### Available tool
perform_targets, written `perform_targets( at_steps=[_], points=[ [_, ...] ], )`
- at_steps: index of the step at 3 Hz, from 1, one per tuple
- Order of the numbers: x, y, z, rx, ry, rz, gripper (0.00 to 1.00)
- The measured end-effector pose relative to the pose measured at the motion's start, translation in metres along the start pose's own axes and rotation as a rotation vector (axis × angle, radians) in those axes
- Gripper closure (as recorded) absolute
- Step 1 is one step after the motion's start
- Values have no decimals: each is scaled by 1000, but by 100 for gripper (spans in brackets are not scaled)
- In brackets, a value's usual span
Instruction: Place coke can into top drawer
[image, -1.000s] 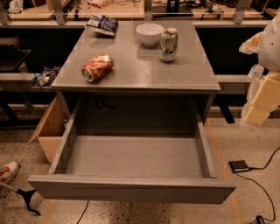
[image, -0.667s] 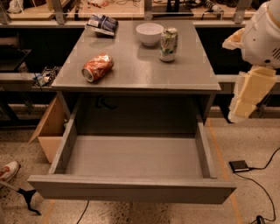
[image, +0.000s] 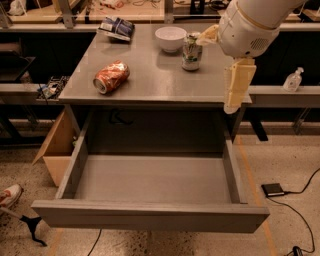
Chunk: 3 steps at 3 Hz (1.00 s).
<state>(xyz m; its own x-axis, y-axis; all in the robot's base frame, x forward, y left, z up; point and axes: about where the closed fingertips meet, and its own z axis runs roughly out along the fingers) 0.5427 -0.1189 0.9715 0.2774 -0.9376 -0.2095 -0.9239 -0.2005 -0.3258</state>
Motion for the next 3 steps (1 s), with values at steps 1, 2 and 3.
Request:
perform_targets(
  at_steps=[1, 2, 3],
  points=[
    [0, 0, 0, 1, 0, 0, 0],
    [-8, -15, 7, 27, 66, -90, 0],
    [-23, -46, 9, 105, 180, -257, 0]
  ],
)
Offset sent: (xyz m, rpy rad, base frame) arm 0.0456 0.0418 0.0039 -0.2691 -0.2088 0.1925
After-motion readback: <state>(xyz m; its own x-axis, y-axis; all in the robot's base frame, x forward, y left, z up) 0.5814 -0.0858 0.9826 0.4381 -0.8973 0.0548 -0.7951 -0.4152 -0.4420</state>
